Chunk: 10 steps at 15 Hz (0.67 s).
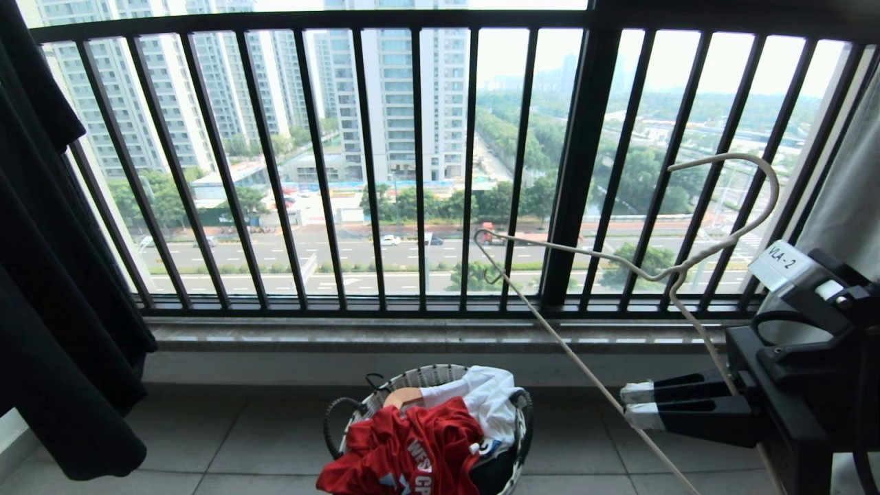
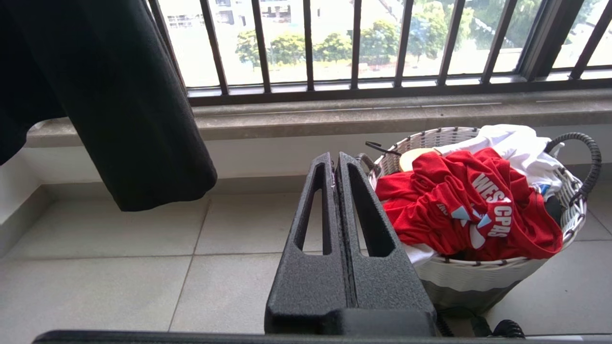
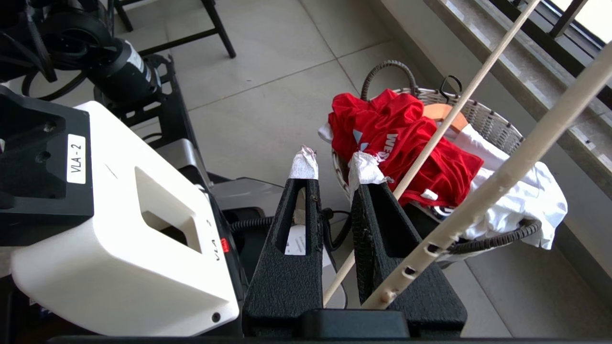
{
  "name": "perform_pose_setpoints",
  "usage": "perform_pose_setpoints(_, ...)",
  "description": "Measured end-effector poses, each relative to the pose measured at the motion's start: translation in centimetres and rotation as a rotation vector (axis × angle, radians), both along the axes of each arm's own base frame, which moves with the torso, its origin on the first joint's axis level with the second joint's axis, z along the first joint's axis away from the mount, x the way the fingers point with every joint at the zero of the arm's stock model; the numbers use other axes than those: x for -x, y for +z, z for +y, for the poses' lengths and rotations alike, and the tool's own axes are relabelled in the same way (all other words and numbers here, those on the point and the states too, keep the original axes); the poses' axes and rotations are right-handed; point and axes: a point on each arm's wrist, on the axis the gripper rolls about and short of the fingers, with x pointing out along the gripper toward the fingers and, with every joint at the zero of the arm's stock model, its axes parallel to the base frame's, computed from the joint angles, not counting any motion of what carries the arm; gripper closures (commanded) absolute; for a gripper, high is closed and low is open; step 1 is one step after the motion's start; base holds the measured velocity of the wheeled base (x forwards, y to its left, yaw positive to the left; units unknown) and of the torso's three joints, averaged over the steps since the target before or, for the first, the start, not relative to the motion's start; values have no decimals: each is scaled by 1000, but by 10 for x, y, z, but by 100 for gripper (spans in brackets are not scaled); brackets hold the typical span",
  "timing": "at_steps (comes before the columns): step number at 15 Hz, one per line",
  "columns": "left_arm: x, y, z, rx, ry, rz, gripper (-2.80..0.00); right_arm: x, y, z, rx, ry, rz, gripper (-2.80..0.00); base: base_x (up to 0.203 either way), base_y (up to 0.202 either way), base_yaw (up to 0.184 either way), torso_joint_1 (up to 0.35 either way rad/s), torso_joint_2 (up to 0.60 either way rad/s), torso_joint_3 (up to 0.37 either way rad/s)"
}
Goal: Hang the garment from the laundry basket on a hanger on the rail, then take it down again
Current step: Pick up clothes from the basket
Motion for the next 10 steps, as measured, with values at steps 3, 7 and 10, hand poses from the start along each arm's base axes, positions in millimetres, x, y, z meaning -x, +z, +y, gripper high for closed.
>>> perform_pose_setpoints(3,0,0,0,-1,0,0,0,0,0,0,0,-1,1,0,0,0,0,1,3,-87)
perform_pose_setpoints(7,0,0,0,-1,1,0,0,0,1,0,-1,-1,-4,0,0,0,0,3,2,-186)
perform_pose_setpoints(10,0,0,0,0,1,0,0,1,2,-1,-3,-1,-6,0,0,0,0,3,1,-193)
